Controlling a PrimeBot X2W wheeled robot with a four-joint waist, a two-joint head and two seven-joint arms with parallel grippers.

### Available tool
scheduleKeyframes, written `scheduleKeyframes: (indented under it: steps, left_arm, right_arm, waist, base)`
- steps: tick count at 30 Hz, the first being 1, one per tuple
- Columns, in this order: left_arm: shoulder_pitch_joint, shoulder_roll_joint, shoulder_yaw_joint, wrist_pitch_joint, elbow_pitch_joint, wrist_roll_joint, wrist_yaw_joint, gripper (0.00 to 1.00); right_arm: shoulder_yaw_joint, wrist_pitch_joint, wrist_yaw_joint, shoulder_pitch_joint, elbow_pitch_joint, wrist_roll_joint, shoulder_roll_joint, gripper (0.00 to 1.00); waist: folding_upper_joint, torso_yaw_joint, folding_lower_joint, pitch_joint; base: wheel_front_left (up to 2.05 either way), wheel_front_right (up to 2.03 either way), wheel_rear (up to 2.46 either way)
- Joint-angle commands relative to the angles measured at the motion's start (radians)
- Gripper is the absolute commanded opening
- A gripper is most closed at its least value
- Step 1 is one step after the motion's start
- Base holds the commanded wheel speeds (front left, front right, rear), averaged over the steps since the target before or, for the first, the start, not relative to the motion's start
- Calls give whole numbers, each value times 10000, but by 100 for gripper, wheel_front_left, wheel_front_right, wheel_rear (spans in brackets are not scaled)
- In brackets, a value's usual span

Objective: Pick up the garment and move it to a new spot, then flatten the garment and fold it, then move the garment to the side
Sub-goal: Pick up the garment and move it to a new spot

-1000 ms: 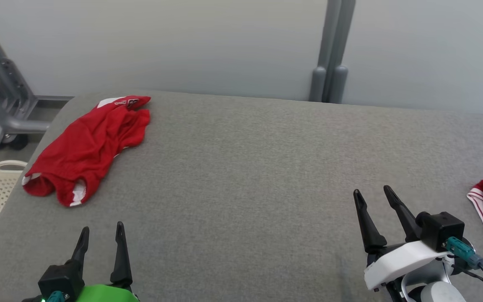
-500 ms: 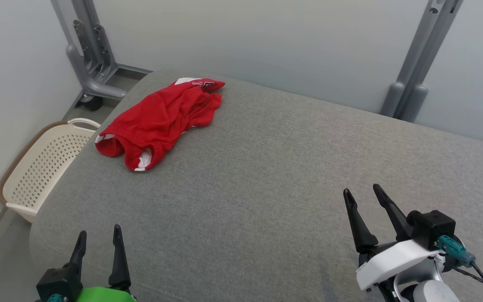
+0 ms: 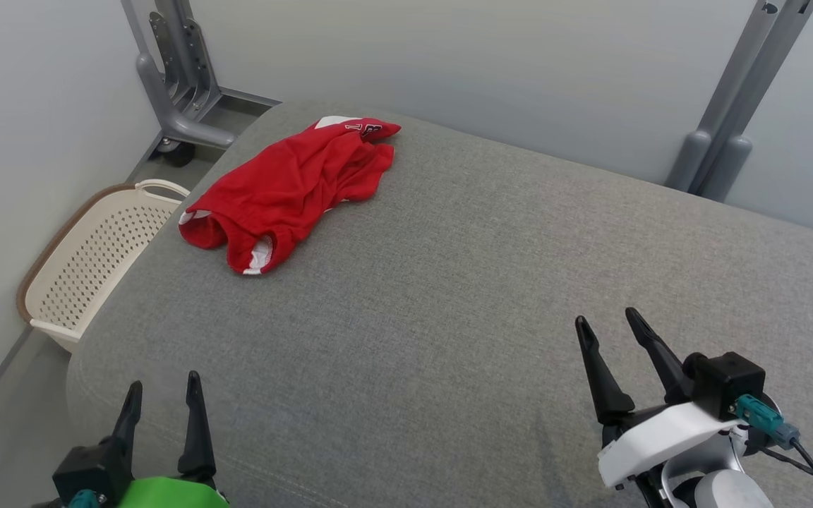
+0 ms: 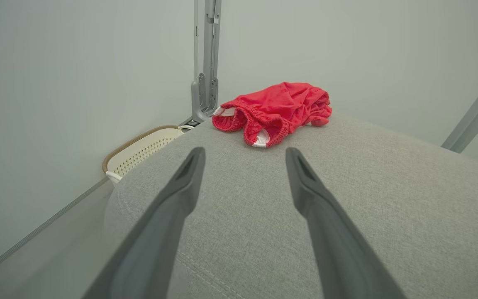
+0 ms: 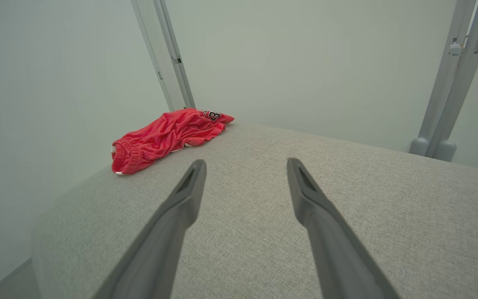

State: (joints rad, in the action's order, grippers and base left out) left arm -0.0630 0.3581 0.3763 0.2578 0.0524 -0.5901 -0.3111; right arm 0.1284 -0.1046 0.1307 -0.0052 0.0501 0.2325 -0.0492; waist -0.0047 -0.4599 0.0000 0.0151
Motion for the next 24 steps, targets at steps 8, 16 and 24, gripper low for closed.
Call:
scheduleKeyframes:
  steps: [8, 16, 24]
  left_arm:
    - [1558, 587, -331, -331, 18, 76, 329, 100]
    - [4289, 1400, -318, -1411, 1072, 272, 1112, 100]
    - [6366, 1270, 147, -2280, 3253, 184, 2061, 100]
  right_arm:
    - [-141, 226, 1, -387, -419, -398, -32, 100]
    - [-138, 478, 1, -1075, -854, -848, -33, 100]
    - [-3, 671, 1, -1687, -1090, -1184, -33, 100]
  waist:
    - [47, 332, 0, -810]
    - [47, 1124, 0, -2090]
    - [47, 1894, 0, -3178]
  base:
    - [0, 0, 0]
    - [0, 0, 0]
    - [0, 0, 0]
